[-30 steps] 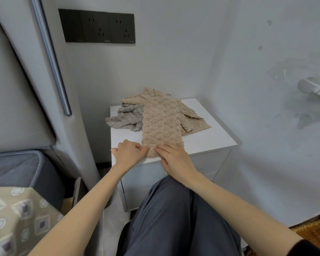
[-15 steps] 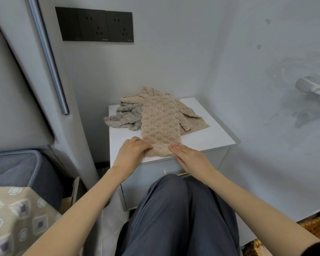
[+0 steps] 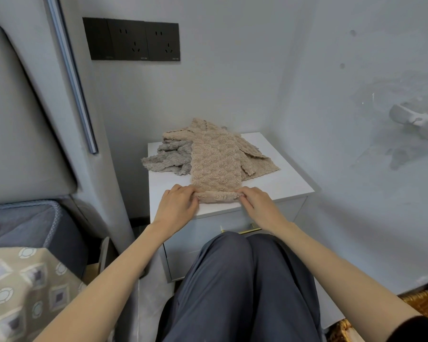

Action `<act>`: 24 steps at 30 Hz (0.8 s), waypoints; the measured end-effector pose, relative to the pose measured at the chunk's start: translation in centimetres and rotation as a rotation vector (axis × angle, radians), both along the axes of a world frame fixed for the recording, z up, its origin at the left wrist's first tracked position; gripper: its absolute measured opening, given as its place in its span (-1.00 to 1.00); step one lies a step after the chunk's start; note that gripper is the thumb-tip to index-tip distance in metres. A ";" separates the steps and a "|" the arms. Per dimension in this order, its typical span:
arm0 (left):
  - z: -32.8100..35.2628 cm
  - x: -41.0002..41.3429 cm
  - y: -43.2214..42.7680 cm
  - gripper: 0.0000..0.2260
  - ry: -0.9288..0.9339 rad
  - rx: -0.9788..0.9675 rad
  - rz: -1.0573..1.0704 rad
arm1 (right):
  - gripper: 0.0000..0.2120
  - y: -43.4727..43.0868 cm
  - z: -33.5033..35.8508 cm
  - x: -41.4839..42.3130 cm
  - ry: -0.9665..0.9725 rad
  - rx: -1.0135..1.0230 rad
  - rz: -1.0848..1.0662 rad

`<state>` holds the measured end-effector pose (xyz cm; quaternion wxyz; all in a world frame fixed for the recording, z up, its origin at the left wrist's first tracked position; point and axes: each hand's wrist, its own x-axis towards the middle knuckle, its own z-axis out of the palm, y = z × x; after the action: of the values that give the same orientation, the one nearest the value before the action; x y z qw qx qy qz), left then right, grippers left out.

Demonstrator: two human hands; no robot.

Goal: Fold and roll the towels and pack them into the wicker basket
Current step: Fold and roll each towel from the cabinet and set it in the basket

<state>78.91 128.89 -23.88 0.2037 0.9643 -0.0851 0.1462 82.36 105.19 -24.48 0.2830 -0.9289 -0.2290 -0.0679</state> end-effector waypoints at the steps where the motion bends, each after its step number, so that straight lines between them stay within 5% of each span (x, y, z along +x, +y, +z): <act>1: 0.2 0.1 -0.1 -0.85 0.023 -0.034 0.025 | -0.82 0.0 0.2 0.1 0.012 0.013 -0.032; 13: -0.6 0.9 -1.4 -0.72 0.054 -0.114 0.213 | -0.70 1.9 0.6 0.8 0.101 0.024 -0.352; 20: -1.0 2.0 -1.2 -0.64 0.080 -0.218 0.311 | -0.82 3.4 0.7 0.1 -0.114 -0.117 -0.472; 24: -1.1 2.4 -1.2 -0.64 0.099 -0.195 0.321 | -0.75 3.6 1.4 -0.6 -0.443 -0.098 -0.196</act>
<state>81.31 127.64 -24.96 0.2744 0.9472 0.0944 0.1367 81.73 108.84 -23.04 0.1726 -0.9218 -0.1972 -0.2856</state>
